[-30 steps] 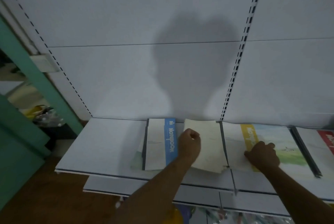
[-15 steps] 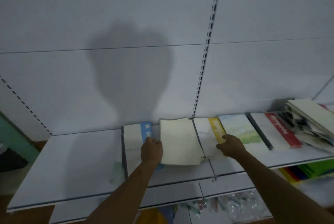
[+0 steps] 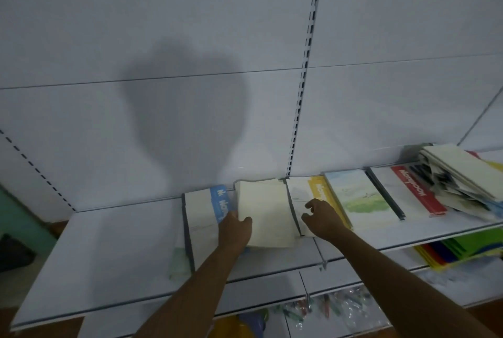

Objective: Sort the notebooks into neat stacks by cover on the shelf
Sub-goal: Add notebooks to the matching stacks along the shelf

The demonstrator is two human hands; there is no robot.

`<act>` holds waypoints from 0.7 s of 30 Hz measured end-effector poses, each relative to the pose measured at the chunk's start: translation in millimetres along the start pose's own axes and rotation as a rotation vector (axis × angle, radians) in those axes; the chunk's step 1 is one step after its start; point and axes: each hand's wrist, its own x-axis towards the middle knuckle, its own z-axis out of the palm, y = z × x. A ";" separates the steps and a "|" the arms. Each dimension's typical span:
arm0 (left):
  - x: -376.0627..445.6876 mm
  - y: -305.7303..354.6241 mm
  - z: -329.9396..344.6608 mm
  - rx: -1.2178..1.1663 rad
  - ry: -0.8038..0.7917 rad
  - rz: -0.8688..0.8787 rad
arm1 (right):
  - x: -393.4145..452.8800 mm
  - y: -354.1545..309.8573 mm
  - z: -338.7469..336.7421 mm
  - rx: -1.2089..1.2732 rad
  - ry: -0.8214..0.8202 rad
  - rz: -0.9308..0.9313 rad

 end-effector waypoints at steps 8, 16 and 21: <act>-12.1 12.8 19.7 0.098 -0.003 -0.004 | 1.2 -9.2 12.8 -0.010 -0.078 -0.046; -15.5 14.1 19.9 0.129 0.034 0.006 | 4.5 -6.2 18.7 -0.083 -0.078 -0.116; -12.7 3.6 7.1 0.063 0.078 -0.010 | 5.2 -10.0 23.6 -0.044 -0.061 -0.098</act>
